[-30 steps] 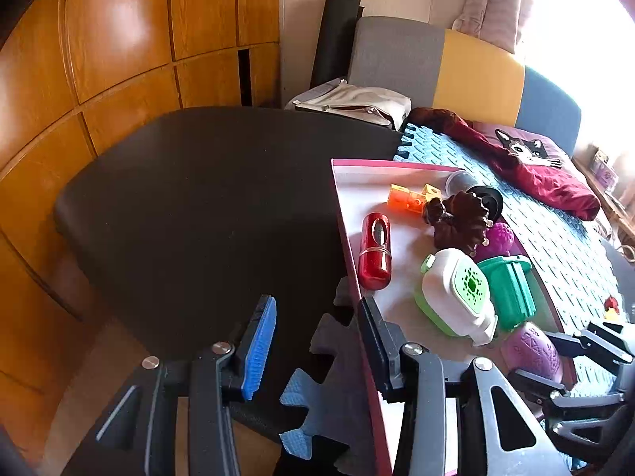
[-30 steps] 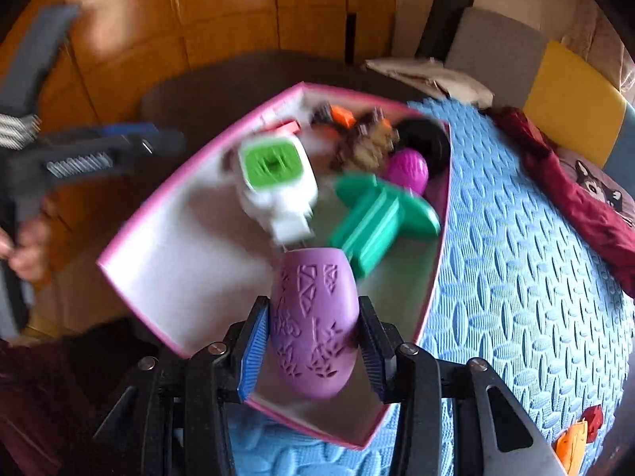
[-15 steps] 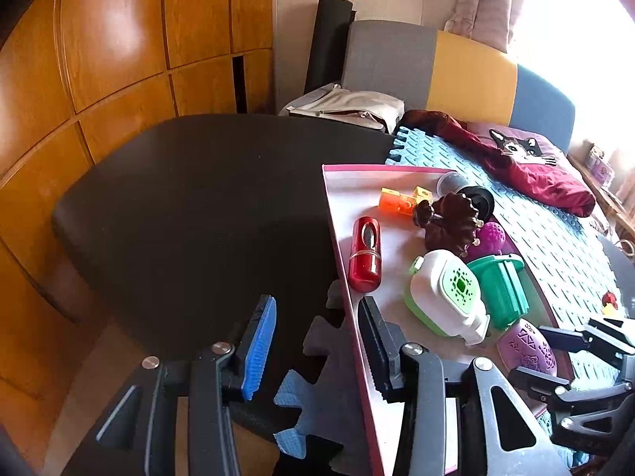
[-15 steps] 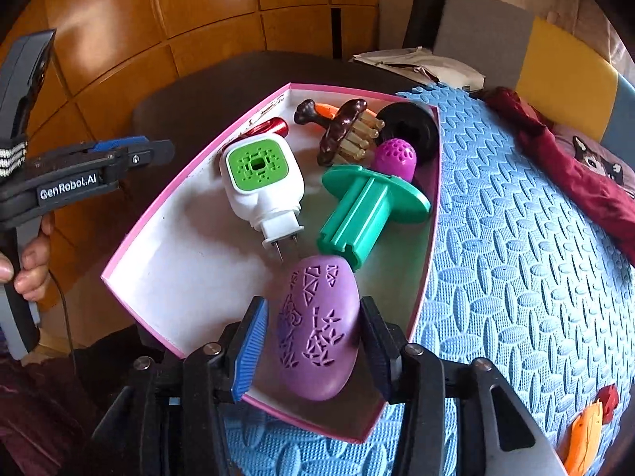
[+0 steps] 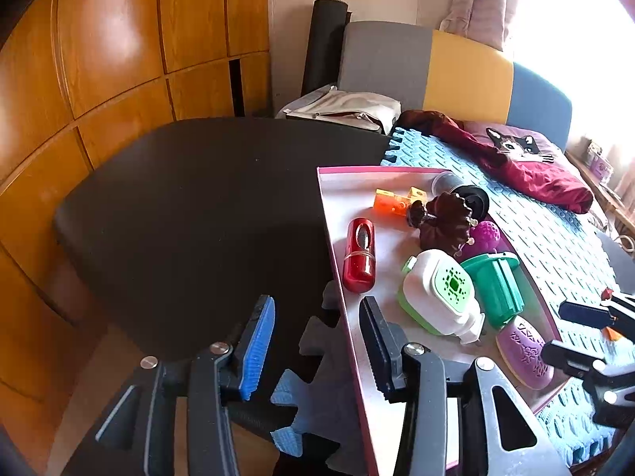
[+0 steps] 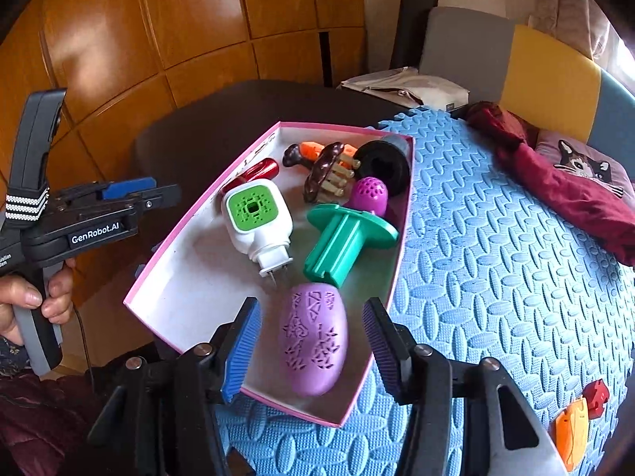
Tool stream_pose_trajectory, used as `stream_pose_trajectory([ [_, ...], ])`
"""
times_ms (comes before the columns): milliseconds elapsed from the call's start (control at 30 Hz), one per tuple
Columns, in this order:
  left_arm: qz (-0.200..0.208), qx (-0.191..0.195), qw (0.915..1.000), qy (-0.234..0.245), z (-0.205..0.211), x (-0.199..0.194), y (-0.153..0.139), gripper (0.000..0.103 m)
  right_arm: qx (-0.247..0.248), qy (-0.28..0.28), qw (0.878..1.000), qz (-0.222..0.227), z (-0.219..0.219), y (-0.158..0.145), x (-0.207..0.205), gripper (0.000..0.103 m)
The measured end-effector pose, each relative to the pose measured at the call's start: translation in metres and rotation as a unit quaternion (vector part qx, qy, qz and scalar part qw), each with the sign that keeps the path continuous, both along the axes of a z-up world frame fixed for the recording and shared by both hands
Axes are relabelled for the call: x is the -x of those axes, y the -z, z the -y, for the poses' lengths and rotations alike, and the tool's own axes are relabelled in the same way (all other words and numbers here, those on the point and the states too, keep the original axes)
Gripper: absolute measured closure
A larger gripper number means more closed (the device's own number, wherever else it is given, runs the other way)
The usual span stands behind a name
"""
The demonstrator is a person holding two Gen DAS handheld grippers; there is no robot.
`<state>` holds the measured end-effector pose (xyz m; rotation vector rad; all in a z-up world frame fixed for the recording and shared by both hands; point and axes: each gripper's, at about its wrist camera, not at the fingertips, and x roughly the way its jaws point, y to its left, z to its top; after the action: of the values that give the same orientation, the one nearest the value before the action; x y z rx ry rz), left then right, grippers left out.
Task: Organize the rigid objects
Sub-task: 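Lower the pink egg massager into the tray and open the right gripper, then move both grippers from the tray back over the mat toys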
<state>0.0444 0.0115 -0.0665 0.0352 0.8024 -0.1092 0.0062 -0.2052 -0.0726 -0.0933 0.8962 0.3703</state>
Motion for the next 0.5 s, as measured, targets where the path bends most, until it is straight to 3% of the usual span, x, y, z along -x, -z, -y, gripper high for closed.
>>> stream_pose_trajectory([
  [333,0.002,-0.004,1.0000,0.004,0.003,0.001,-0.001,0.057,-0.009,0.052,0.999,0.012,0.036,-0.008,0.003,0.049],
  [500,0.005,-0.006,0.9999,0.012,0.007,0.002,-0.003,0.055,0.006,0.113,0.993,0.019,0.074,-0.012,0.005,0.049],
])
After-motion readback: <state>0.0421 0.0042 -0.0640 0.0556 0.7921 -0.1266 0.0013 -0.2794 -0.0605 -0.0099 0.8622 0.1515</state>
